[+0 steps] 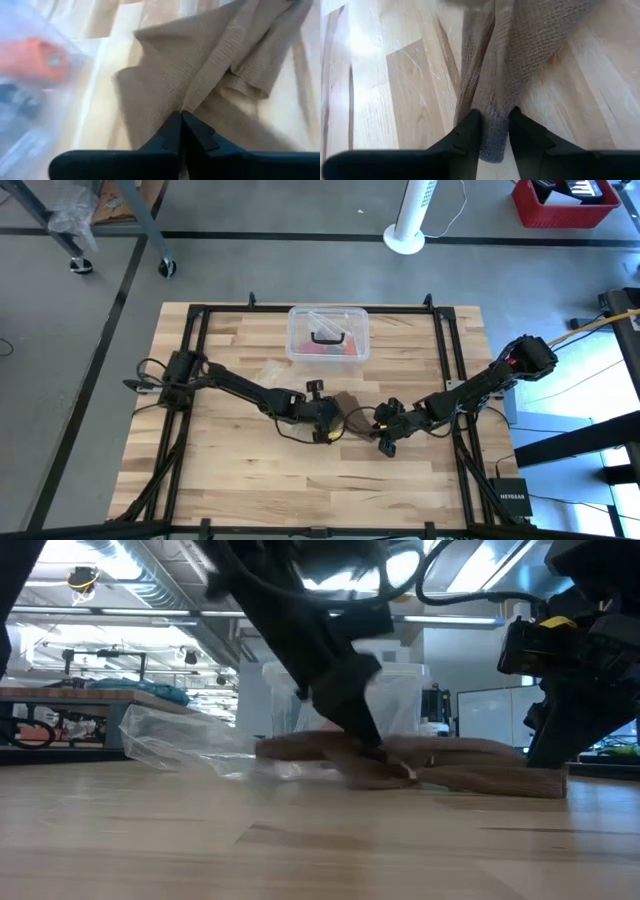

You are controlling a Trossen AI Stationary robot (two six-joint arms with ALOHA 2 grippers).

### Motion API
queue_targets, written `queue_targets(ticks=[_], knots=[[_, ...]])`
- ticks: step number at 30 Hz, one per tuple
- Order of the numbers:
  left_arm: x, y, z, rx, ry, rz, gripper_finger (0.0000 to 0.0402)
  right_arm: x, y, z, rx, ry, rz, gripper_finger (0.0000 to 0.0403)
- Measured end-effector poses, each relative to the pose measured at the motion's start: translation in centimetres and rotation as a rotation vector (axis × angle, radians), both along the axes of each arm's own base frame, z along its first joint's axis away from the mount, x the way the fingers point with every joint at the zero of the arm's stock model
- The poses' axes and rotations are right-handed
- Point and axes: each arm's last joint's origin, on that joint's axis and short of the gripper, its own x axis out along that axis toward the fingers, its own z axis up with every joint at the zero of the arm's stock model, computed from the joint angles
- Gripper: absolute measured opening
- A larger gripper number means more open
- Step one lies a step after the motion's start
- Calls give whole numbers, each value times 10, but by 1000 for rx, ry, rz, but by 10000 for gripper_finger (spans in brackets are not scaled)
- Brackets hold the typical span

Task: Roll bandage
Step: Roll the brown bandage

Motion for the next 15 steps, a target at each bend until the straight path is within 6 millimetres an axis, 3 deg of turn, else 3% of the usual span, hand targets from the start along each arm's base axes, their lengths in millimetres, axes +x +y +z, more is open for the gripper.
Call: queue_targets(ticks=[7, 15], knots=[[-28, -7, 19, 14, 99, 133, 0, -1, 0, -1, 1, 23, 12, 53], [-50, -9, 10, -29, 244, 290, 0, -3, 3, 5, 29, 11, 164, 24]])
